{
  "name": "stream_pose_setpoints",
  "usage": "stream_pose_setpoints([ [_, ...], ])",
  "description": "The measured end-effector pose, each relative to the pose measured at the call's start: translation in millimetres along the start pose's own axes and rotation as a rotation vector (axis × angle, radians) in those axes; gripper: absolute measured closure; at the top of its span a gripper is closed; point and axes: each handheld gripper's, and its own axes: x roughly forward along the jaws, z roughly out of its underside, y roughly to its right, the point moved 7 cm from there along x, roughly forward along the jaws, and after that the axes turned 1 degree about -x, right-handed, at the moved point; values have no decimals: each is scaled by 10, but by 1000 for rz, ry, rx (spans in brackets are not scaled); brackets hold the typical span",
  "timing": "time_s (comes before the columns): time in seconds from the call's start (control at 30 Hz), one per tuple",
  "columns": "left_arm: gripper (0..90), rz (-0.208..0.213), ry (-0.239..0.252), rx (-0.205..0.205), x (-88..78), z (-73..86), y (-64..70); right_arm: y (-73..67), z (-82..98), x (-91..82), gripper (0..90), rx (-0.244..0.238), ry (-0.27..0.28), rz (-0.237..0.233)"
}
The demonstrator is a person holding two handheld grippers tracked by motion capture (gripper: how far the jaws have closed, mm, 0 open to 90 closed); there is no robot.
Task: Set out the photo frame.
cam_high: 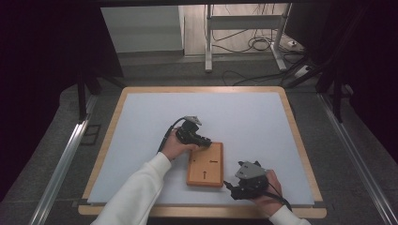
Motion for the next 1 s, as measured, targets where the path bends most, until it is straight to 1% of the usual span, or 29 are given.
stream_pose_setpoints([
  [0.03,806,2,-2,0,0,-2,-2,-45,-28,21,148,-17,-3,1],
  [0.2,803,8,-12,-7,-3,-15,-23,-174,-115,94,129,-71,-10,12],
  [0.27,806,14,-13,-25,-3,-22,-33,-251,-142,106,129,-91,-15,-9],
  [0.37,808,14,-13,-26,0,-30,-41,-330,-172,98,128,-95,-9,-34],
  [0.43,809,15,-15,-30,1,-34,-42,-388,-192,116,126,-114,-12,-38],
  [0.47,809,15,-17,-31,1,-36,-45,-405,-197,130,124,-114,-15,-38],
  [0.5,810,14,-19,-33,1,-39,-49,-439,-203,187,122,-136,-31,-30],
  [0.53,810,15,-20,-38,1,-41,-52,-439,-203,187,122,-136,-31,-30],
  [0.6,810,19,-19,-46,4,-47,-59,-454,-213,256,122,-161,-45,-7],
  [0.67,811,17,-19,-52,6,-52,-63,-453,-236,323,123,-176,-50,21],
  [0.7,811,15,-20,-52,7,-54,-63,-459,-261,385,127,-198,-54,40],
  [0.73,811,14,-21,-52,7,-55,-62,-459,-261,385,127,-198,-54,40],
  [0.8,810,13,-20,-52,7,-54,-61,-454,-287,430,140,-221,-53,75],
  [0.87,810,12,-16,-54,7,-53,-63,-461,-304,468,142,-235,-56,88],
  [0.93,810,10,-7,-62,6,-45,-59,-467,-312,467,163,-256,-57,106],
  [0.97,810,6,4,-58,7,-42,-64,-470,-314,460,167,-261,-60,107],
  [1.0,813,1,5,-55,4,-35,-66,-466,-321,446,169,-270,-62,122],
])
